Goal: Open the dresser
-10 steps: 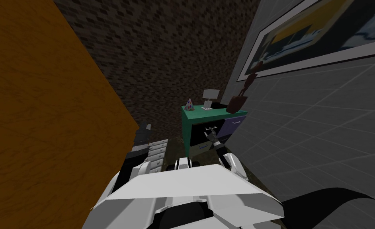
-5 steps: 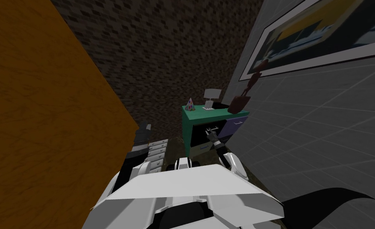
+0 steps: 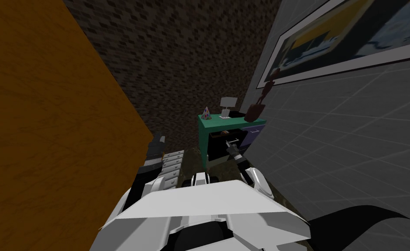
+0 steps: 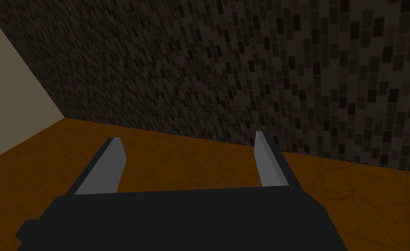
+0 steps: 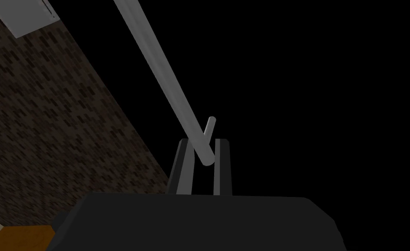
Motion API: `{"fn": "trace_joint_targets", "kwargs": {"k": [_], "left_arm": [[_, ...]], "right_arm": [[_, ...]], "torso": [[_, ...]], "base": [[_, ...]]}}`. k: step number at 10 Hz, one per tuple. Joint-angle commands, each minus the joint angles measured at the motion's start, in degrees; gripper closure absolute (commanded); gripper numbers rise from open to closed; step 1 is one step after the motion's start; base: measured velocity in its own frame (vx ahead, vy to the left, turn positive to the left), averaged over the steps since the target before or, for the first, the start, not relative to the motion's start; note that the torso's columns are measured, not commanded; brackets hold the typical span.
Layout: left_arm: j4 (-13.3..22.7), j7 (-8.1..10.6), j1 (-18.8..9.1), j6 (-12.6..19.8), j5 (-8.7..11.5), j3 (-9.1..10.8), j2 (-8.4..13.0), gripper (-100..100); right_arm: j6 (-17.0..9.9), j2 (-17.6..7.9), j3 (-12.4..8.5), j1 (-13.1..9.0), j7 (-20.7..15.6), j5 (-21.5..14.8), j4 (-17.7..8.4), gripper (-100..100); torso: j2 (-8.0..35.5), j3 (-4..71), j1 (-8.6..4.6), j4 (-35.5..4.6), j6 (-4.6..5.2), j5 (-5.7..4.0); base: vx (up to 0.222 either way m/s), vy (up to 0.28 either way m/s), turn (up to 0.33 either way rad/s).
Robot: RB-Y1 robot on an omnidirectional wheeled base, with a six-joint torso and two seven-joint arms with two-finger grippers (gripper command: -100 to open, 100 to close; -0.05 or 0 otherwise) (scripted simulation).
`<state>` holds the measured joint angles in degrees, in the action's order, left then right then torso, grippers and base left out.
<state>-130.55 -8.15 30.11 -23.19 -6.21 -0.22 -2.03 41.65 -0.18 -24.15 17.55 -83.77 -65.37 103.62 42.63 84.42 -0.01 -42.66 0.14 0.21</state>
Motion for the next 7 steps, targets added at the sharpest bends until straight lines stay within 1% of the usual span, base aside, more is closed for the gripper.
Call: {"fn": "trace_joint_targets", "kwargs": {"k": [1, 5, 6, 7], "left_arm": [[0.0, 0.0, 0.0, 0.0, 0.0, 0.0, 0.0, 0], [0.0, 0.0, 0.0, 0.0, 0.0, 0.0, 0.0, 0], [0.0, 0.0, 0.0, 0.0, 0.0, 0.0, 0.0, 0], [0.0, 0.0, 0.0, 0.0, 0.0, 0.0, 0.0, 0]], "right_arm": [[0.3, -0.1, 0.0, 0.4, 0.3, 0.0, 0.3, 100], [1.0, -0.3, -0.1, 0.9, 0.8, 0.3, 1.5, 100], [0.8, -0.1, 0.2, 0.9, 0.6, 0.0, 0.8, 100], [-0.6, -2.0, 0.0, 1.2, 3.4, -0.5, 2.0, -100]], "torso": [[-0.3, 0.2, 0.11, 0.1, -0.03, 0.01], [0.2, -0.1, -0.03, 0.1, 0.02, -0.09], [0.1, -0.1, 0.1, 0.0, -0.02, -0.03], [-0.3, 0.2, 0.23, 0.1, -0.12, 0.02]], "base": [[-0.102, -0.014, -0.028], [-0.181, -0.03, -0.035], [-0.088, -0.004, -0.014], [-0.029, 0.016, 0.031]]}}
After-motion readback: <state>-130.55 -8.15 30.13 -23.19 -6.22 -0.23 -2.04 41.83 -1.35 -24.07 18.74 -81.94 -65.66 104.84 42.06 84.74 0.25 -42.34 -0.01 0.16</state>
